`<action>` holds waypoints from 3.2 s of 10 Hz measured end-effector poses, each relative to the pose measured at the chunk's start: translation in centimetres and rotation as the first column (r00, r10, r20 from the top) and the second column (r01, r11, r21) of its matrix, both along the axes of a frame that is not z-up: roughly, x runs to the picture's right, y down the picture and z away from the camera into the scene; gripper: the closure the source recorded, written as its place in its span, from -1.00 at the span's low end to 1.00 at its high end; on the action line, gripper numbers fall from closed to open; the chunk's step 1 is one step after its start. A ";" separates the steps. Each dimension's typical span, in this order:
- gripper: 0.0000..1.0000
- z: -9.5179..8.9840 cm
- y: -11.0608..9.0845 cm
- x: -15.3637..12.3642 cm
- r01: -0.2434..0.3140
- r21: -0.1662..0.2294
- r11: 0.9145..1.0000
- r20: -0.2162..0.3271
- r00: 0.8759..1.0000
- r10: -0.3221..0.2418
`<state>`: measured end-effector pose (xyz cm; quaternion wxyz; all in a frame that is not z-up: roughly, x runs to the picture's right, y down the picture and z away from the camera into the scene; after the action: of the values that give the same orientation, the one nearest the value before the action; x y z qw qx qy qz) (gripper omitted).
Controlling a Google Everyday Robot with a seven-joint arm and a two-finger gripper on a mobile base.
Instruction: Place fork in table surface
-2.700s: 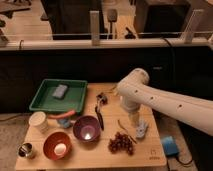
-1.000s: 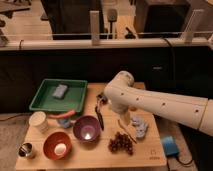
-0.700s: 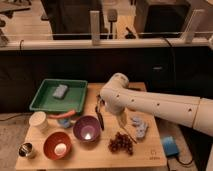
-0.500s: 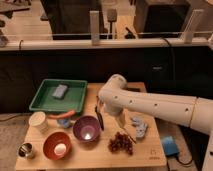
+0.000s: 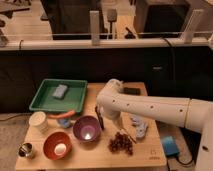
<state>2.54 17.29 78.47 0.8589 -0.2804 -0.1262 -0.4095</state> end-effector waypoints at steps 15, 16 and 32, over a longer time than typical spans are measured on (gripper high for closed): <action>-0.60 3.3 0.1 2.7 0.185 0.072 0.980 0.270 0.942 -0.198; -0.60 3.3 -0.2 2.5 0.223 0.095 0.970 0.305 0.921 -0.242; 0.21 7.1 3.1 7.6 0.417 0.128 0.900 0.405 0.806 -0.431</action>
<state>10.14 20.43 85.61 0.7019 -0.1917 -0.2370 -0.6437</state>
